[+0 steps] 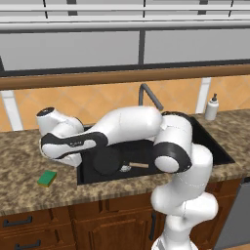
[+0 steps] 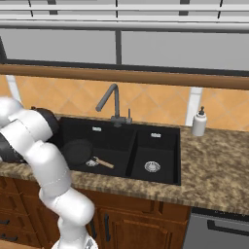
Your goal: Pick the pan and sponge and place them into the sink. Then turn on the water.
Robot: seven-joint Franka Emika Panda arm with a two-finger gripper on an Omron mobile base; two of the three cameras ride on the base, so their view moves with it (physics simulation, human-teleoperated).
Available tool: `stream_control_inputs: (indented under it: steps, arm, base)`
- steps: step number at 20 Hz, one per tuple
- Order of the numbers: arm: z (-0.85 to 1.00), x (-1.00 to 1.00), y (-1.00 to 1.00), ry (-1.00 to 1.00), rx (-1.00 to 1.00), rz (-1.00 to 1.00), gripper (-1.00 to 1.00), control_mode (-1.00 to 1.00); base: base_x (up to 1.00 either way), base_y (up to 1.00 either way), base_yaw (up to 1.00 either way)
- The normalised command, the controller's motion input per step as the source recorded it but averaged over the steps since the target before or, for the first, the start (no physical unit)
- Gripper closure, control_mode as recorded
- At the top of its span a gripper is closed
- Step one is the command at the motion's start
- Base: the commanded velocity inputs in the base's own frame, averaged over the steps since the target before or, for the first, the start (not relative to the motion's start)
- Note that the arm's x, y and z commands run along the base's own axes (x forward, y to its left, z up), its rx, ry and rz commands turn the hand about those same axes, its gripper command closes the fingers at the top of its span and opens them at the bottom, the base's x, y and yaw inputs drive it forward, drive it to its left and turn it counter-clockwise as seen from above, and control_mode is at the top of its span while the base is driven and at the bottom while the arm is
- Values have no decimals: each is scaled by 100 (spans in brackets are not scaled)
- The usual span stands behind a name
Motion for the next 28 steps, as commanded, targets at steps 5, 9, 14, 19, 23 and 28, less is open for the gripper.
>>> stream_control_inputs:
  steps: [5, 9, 14, 19, 23, 28]
  arm:
    - [-43, 1, 20, 0, 0, 2, -100, -100]
    - [-29, 1, 15, 0, 0, 0, -100, -100]
    - [-8, 6, 15, 0, 0, 0, -100, -100]
    - [0, 23, 20, 1, 0, 0, -100, -100]
    - [7, 29, 36, 4, -2, 1, -100, -100]
    - [22, 28, 47, 7, -4, 0, -100, -100]
  base:
    - [0, 0, 0]
    - [0, 0, 0]
    - [0, 0, 0]
    - [0, 0, 0]
    - [0, 0, 0]
    - [0, 0, 0]
